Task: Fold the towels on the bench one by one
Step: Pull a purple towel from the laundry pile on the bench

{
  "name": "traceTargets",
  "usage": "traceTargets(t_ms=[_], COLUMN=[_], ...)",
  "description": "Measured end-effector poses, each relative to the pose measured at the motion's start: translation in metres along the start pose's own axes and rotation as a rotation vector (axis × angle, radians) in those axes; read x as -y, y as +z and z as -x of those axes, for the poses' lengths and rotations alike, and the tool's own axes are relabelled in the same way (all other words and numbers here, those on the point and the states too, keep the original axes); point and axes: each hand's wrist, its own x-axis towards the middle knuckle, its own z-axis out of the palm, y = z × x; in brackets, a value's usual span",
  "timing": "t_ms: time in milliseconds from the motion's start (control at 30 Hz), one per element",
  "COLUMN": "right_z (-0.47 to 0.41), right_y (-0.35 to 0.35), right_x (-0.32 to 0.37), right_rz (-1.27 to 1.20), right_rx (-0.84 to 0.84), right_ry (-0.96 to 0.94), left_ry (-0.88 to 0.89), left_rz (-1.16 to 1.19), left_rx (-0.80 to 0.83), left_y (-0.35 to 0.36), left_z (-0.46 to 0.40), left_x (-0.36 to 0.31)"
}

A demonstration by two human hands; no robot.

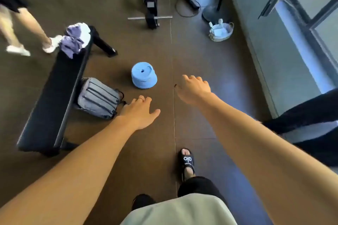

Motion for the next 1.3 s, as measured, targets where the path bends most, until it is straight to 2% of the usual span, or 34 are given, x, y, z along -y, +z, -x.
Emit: traceTargets(t_ms=[167,400,500,733,967,1100,1300], right_z=[-0.119,-0.287,-0.358,-0.511,-0.649,-0.736,-0.865], right_y=[-0.038,-0.084,-0.091,-0.116,-0.143,-0.145,-0.150], right_x=[0.031,0.125,0.168,0.263,0.341,0.380,0.440], right_rz=[0.094,0.165,0.194,0.213,0.231,0.258,0.336], right_rx=[0.094,0.146,0.139,0.159,0.184,0.207,0.296], right_ry=[-0.150,-0.316,-0.369,-0.355,-0.436,-0.532,-0.745], left_ry=[-0.156,-0.283,-0.300,-0.278,-0.344,-0.431,-0.684], left_rz=[0.124,0.239,0.272,0.238,0.297,0.339,0.468], left_rx=[0.009,-0.033,-0.061,-0.042,-0.028,-0.039,-0.016], left_y=[-0.051,-0.125,-0.153,-0.229,-0.305,-0.329,-0.357], left_z=[-0.081,-0.184,-0.244,-0.375,-0.480,-0.541,-0.620], left_x=[0.035,0.100,0.142,0.249,0.324,0.354,0.381])
